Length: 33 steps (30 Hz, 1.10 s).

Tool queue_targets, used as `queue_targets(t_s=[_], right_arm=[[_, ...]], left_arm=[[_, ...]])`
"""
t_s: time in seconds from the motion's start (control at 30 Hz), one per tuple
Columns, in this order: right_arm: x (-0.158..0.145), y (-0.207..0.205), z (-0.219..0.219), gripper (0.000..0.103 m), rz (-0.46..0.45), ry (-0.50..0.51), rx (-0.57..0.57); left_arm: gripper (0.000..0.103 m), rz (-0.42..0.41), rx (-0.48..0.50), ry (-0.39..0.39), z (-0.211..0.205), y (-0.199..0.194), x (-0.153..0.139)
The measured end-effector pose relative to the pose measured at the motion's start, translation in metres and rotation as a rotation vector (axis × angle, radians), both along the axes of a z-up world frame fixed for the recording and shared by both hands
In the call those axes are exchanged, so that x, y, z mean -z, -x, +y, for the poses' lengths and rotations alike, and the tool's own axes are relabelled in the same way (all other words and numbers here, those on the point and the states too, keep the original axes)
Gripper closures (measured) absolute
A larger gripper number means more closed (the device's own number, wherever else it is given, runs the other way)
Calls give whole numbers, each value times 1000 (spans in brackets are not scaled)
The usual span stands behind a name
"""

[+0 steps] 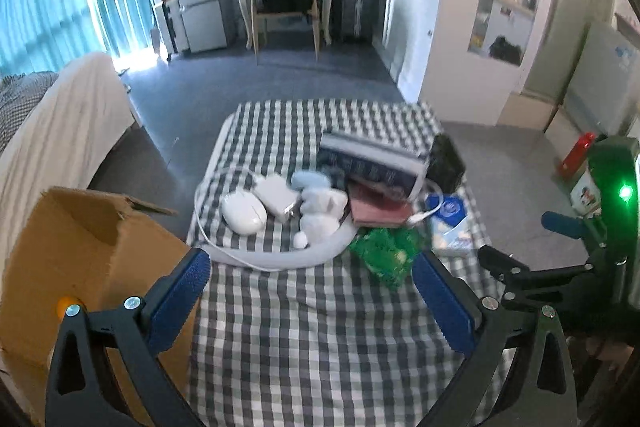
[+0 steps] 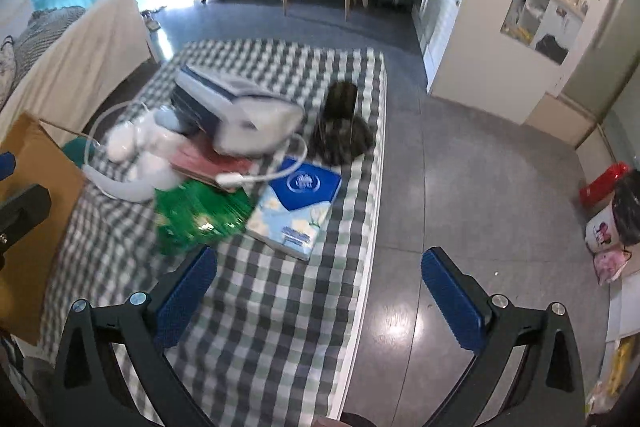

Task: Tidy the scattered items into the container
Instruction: 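Withdraw both grippers from the box back over the mattress, then grasp the Vinda tissue pack with the right gripper while the left grasps the white plush toy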

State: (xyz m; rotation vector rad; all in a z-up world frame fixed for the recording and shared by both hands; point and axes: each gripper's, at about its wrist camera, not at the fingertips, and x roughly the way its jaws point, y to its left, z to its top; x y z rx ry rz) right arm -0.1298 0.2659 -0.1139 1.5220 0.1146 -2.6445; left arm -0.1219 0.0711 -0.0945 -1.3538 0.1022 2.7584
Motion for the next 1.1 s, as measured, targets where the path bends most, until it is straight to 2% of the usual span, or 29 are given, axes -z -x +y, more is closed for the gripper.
queue_targets(t_s=[0.2,0.5,0.77,0.83,0.9,0.93,1.0,1.1], right_arm=[[20,16,-15,0,-24,1,-4],[42,39,-31,0,-66,-15,13],[56,45,-31,0,-89,21,32],[55,47,-29,4,-86,31,37],[55,46,-28,18,-82,34,40],[54,46,-29,20,-80,32,41],[54,45,-31,42,-76,9,51],[54,44,-32,41,-76,-1,58]], left_arm=[[0,19,-17,15,-3,9,17],[0,39,-32,11,-18,16,22],[0,30,-26,-26,-25,21,34],[0,24,-16,-32,-26,23,40],[0,18,-15,-35,-27,25,46],[0,14,-15,-41,-27,27,49],[0,-1,-15,-59,-28,30,55],[0,-22,-10,-69,-24,35,65]])
